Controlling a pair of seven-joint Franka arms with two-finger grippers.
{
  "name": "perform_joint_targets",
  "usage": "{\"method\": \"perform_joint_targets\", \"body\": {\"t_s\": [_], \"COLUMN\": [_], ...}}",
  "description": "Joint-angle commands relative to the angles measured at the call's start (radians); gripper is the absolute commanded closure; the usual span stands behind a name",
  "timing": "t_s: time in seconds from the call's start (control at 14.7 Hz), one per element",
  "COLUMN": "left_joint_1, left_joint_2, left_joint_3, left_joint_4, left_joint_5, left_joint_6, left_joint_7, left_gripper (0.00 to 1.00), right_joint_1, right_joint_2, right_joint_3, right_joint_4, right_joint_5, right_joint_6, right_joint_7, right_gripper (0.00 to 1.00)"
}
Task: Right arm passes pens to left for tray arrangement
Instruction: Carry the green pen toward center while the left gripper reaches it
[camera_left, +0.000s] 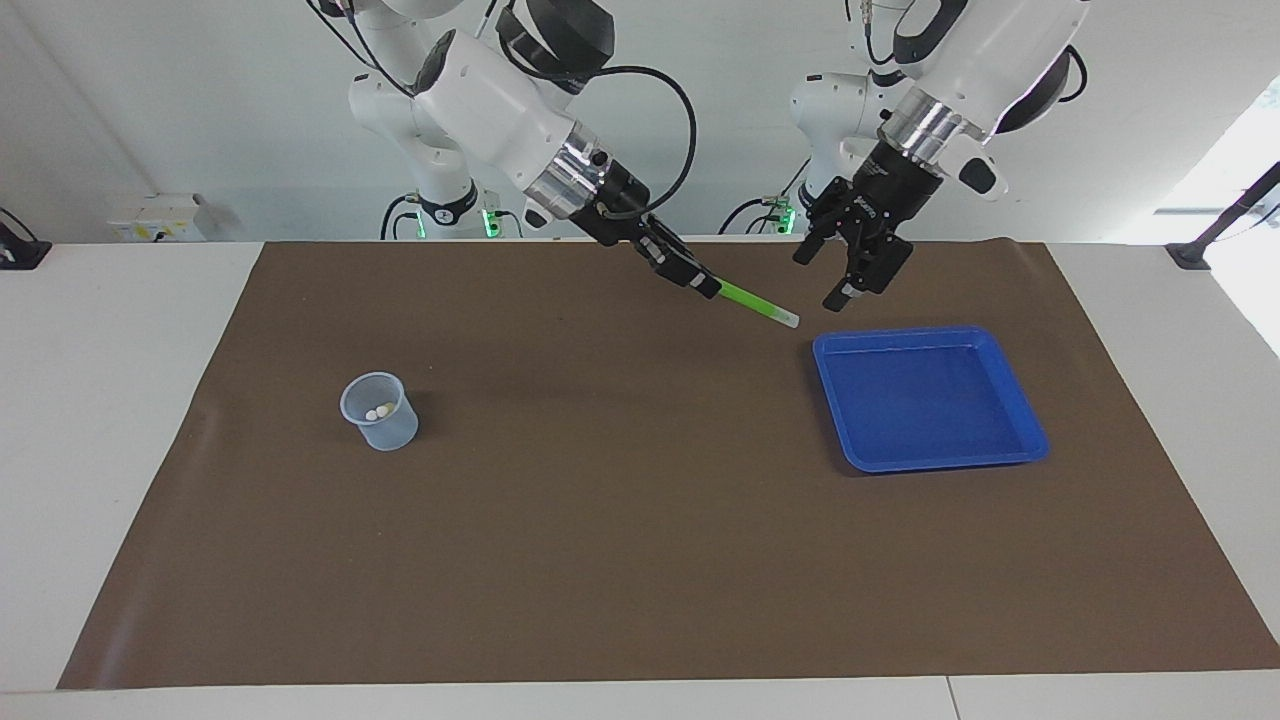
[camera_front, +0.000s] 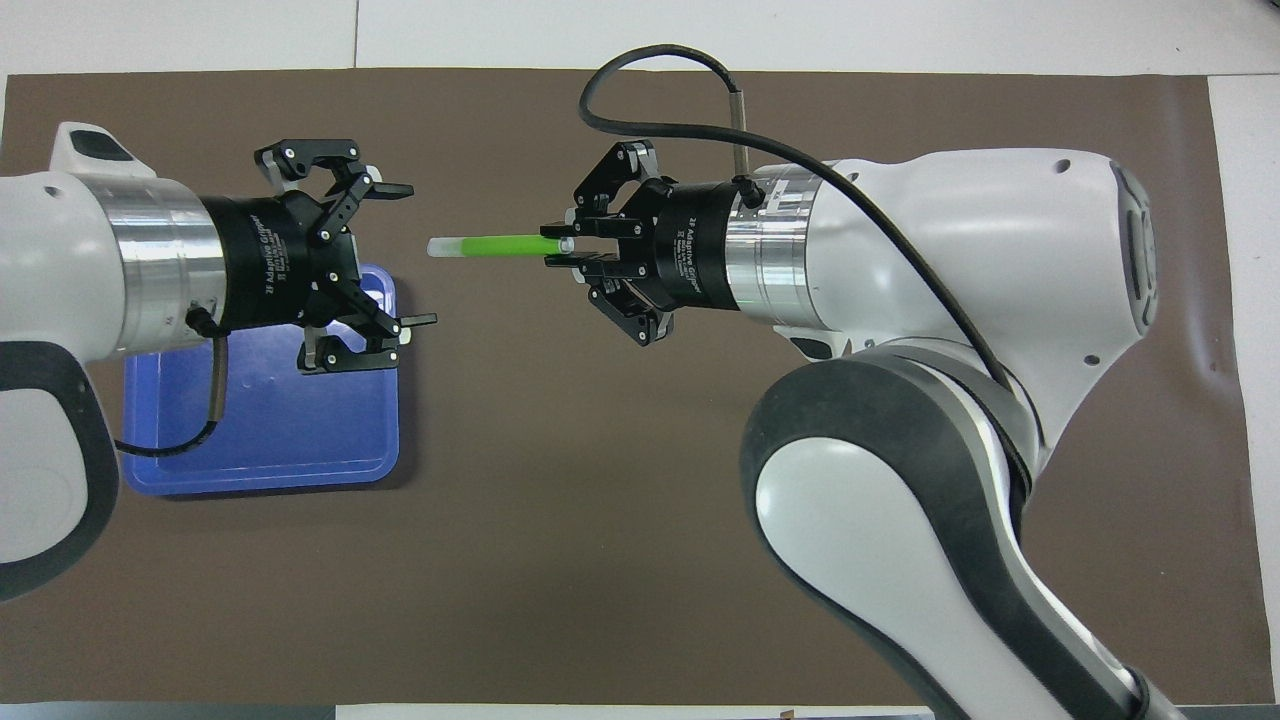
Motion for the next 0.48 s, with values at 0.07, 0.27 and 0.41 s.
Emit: {"method": "perform_joint_targets", "body": {"t_s": [0.07, 0.27, 0.41], "left_joint_1": [-0.046, -0.062, -0.076], "left_joint_2": [-0.033, -0.028, -0.028], "left_joint_3": [0.013, 0.011, 0.011], "left_joint_4": [-0.077, -0.095, -0.121], "left_joint_5": [-0.012, -0.012, -0.012], "left_joint_6": [0.111, 0.149, 0.208], "left_joint_7": [-0.018, -0.019, -0.021], "left_gripper": [0.02, 0.05, 0.06], "right_joint_1": [-0.003, -0.003, -0.003], "right_joint_2": [0.015, 0.015, 0.015], "right_joint_3": [0.013, 0.015, 0.015], "right_joint_4": [0.017, 0.017, 0.017], "right_joint_5": [0.016, 0.016, 0.014], "right_joint_6": [0.008, 0.008, 0.008], "right_joint_7": [0.011, 0.009, 0.009], "right_gripper": [1.00, 1.00, 1.00]}}
